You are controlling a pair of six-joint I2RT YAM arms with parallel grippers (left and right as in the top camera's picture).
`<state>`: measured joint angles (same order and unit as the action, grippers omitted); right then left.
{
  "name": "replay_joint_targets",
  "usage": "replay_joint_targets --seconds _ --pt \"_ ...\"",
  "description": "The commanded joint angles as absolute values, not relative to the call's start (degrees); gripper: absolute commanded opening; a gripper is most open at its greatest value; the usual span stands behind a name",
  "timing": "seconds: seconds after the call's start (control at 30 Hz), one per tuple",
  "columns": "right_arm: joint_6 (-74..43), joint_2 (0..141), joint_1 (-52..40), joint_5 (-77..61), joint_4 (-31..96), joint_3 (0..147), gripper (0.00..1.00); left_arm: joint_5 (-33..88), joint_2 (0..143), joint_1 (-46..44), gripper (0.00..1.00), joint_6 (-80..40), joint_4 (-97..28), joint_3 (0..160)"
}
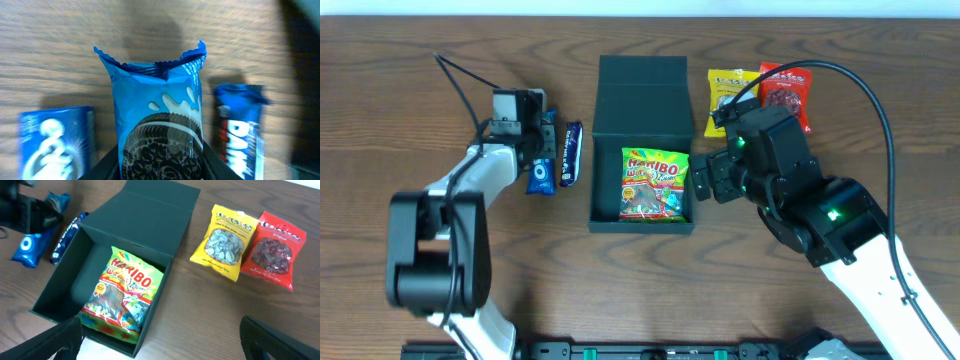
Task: Pack container
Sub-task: 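Carry the Oreo pack into the box beside the Haribo bag, release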
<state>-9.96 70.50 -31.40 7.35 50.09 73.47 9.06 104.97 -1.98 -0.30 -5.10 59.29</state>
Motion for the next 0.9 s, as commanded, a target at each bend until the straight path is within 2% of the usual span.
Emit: replay_joint_targets --seconds 0.0,0.13,0.33,0.5,0.87 --pt "-9.1 70.5 -30.9 7.7 50.2 74.1 0.99 9.7 98.2 -1.9 0.21 -1.8 -6.5 60.6" --pt "-9.1 70.5 -30.9 7.7 50.2 74.1 0.99 9.7 92.5 -2.0 0.17 -2.7 -10.0 60.6" --pt "-9.1 70.5 -30.9 7.7 50.2 74.1 0.99 10.2 85.7 -4.8 0.17 -5.4 -15.7 60.6" --pt "-9.1 70.5 -30.9 7.7 50.2 74.1 0.99 10.1 84.4 -10.9 0.17 -6.3 -18.7 60.6" --pt "-9.1 70.5 -30.9 7.7 50.2 74.1 0.99 7.4 85.5 -24.2 0.17 -17.8 -25.5 60.6"
